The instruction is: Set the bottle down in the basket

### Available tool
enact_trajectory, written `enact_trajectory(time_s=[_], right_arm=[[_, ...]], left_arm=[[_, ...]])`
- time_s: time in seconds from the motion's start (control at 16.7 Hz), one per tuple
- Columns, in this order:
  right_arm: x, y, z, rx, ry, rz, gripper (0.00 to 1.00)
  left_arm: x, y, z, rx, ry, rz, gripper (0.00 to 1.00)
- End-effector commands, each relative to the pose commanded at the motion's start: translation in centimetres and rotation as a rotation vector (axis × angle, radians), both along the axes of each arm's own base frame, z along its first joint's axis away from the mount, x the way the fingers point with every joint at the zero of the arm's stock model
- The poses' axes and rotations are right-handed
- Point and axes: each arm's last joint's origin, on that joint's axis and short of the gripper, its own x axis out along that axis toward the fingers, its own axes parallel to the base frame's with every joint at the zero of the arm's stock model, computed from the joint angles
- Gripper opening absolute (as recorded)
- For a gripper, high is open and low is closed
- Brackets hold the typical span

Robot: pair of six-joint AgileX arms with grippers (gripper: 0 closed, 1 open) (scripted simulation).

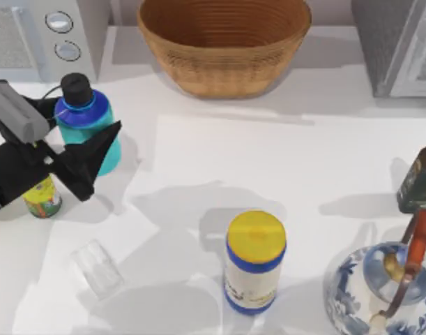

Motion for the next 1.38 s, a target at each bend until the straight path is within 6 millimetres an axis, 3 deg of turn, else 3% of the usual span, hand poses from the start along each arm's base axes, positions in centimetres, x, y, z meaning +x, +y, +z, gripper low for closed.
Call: enact_trajectory(time_s=[0.24,0.48,0.72,0.9,1.14,1.38], right_arm=[[0.0,0.0,0.0,0.0,0.0,0.0,1.0],[0.0,0.0,0.0,0.0,0.0,0.0,1.0],[0.0,0.0,0.0,0.0,0.0,0.0,1.0],[0.0,0.0,0.0,0.0,0.0,0.0,1.0],[0.0,0.0,0.0,0.0,0.0,0.0,1.0],[0.0,0.0,0.0,0.0,0.0,0.0,1.0]], left_arm=[[1.6,-0.5,0.1,0.001,0.017,-0.006,0.0],[6.7,-2.5,1.5,0.001,0.021,-0.019,0.0],[13.8,-5.9,6.3,-0.007,-0.031,-0.025,0.0],[17.7,-8.8,10.4,-0.014,-0.052,-0.025,0.0],[20.1,-12.0,13.2,-0.008,-0.016,-0.02,0.0],[20.7,-13.3,14.0,-0.004,0.001,-0.016,0.0]])
